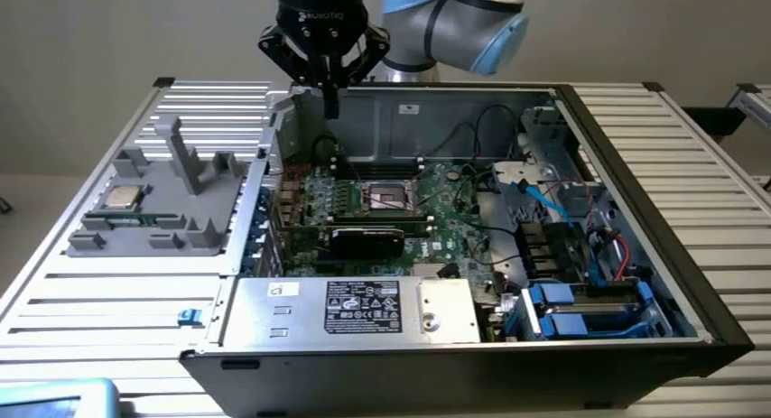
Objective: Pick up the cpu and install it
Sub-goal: 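Reach for the cpu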
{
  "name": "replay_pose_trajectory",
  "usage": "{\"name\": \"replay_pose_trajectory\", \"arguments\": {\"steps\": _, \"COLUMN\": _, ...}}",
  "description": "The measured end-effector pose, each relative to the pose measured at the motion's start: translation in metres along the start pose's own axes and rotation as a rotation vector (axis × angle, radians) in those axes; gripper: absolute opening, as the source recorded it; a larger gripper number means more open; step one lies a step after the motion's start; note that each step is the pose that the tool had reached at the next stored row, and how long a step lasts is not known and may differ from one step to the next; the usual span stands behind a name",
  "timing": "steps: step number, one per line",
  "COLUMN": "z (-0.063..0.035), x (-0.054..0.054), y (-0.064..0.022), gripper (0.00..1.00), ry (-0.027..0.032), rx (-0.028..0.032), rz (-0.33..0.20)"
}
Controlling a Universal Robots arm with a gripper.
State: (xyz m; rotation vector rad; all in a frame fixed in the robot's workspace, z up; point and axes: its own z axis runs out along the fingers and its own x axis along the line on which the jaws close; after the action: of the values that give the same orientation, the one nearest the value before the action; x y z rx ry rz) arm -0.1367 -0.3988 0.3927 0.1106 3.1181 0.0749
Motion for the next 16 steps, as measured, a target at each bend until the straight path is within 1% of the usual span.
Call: {"name": "replay_pose_trajectory", "arguments": {"steps": 16, "z": -0.0012, "x": 0.072, "y": -0.0050, "gripper": 0.11, "ry": -0.0001, "rx": -0.0001, "rz": 0.000}}
